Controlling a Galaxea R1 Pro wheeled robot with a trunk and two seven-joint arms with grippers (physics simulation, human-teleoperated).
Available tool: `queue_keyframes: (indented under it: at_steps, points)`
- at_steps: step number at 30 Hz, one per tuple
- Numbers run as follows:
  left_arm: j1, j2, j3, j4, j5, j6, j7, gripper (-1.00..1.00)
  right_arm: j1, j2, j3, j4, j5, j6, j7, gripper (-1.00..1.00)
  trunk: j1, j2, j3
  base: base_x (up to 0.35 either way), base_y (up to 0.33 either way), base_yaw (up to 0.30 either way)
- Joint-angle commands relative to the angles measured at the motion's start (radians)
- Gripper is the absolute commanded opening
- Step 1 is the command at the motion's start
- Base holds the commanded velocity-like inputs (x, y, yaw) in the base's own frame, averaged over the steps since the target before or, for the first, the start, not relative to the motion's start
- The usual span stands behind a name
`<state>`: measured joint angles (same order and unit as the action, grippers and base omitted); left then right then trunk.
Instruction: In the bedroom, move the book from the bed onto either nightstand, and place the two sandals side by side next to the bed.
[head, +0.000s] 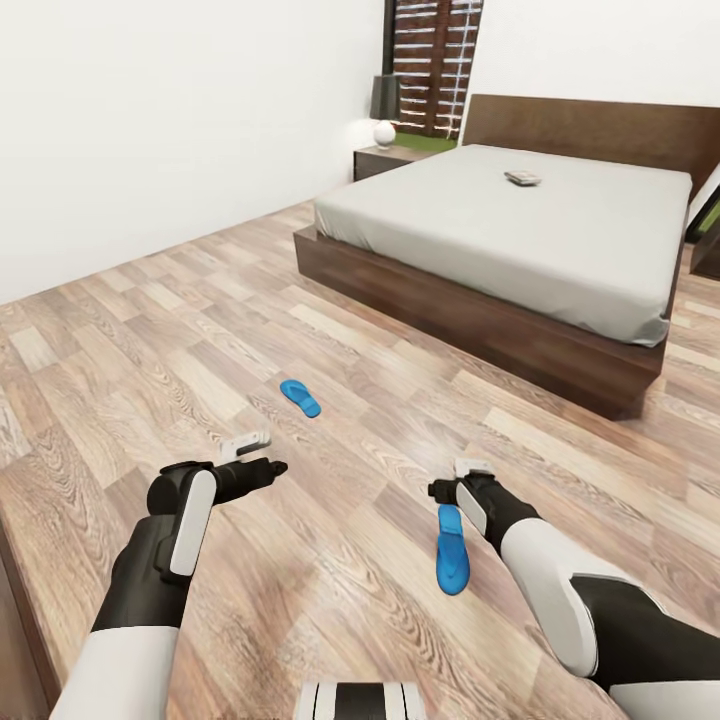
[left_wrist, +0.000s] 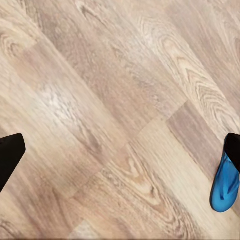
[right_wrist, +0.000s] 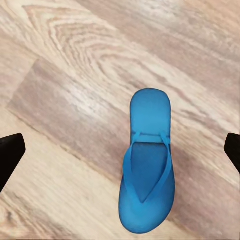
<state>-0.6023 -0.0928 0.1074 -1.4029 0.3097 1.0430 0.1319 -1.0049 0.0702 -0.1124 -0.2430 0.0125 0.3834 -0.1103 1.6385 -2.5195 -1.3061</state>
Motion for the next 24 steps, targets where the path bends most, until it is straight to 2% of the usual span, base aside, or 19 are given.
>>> queue_keyframes:
  at_steps: [1,2,7,24]
  points:
    - [-0.001,-0.001,0.001,-0.001,0.011,0.004,0.009,1.0,-0.002,-0.004,-0.008,-0.002,0.002,0.005,-0.002,1.0,0.0,-0.001,-0.005,0.0,0.0,0.0]
    - [-0.001,-0.002,0.001,-0.001,0.012,0.004,0.009,1.0,-0.008,-0.012,-0.008,-0.002,0.002,0.006,-0.002,1.0,0.001,-0.001,-0.009,0.0,0.0,0.0]
    - [-0.001,0.0,0.001,0.0,0.012,0.004,0.009,1.0,-0.033,-0.018,-0.008,-0.002,0.002,0.009,-0.002,1.0,0.003,-0.002,-0.028,0.0,0.0,0.0]
    - [-0.001,0.0,0.001,0.006,0.01,0.004,0.009,1.0,-0.049,-0.021,-0.001,-0.001,0.003,0.003,-0.002,1.0,0.011,-0.006,-0.094,0.0,0.0,0.0]
